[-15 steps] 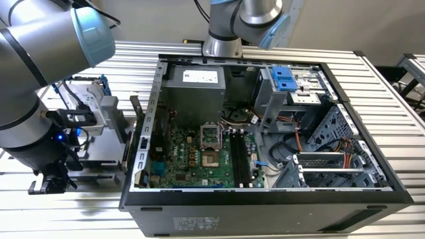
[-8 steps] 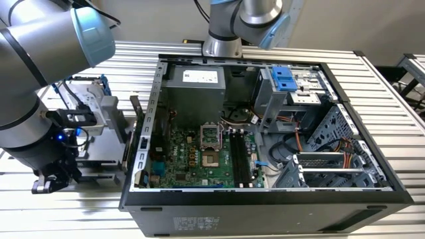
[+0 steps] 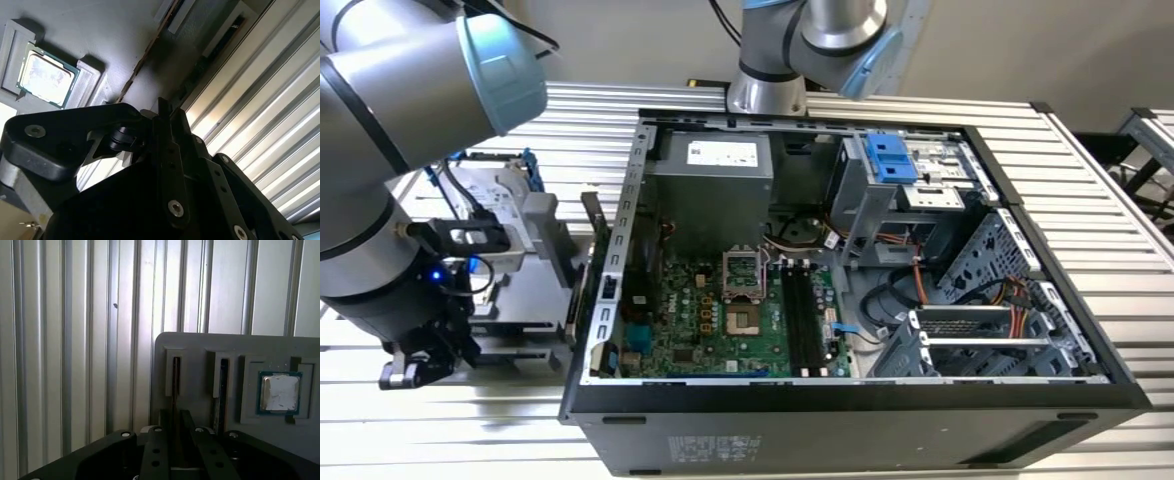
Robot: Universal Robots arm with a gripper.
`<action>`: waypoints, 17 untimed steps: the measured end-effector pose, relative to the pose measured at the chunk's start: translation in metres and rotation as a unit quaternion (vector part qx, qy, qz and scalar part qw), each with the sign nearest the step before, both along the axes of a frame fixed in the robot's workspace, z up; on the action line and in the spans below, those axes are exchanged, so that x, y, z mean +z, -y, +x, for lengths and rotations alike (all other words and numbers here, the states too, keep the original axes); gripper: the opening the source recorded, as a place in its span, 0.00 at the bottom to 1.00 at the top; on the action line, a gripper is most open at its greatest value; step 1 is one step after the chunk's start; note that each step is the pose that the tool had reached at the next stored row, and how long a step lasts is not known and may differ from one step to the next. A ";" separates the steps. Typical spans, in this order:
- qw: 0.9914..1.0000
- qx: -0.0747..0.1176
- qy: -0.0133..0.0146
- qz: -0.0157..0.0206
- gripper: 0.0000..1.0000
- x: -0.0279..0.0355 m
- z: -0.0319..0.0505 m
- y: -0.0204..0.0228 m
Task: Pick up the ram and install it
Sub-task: 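Pick up the ram and move it above insertion slot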
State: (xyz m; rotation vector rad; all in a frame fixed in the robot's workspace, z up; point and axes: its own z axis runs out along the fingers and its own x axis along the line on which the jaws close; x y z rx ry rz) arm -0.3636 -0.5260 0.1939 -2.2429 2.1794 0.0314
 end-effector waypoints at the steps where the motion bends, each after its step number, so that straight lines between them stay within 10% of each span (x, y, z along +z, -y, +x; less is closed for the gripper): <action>1: 1.000 0.000 0.000 0.000 1.00 0.0000 0.0000 0.0000; 5: 1.000 0.000 0.000 0.000 1.00 0.0000 -0.0001 0.0000; 6: 1.000 0.000 0.000 0.000 0.00 0.0000 -0.0001 0.0000; 17: 1.000 0.002 0.000 0.000 0.00 0.0000 -0.0001 0.0000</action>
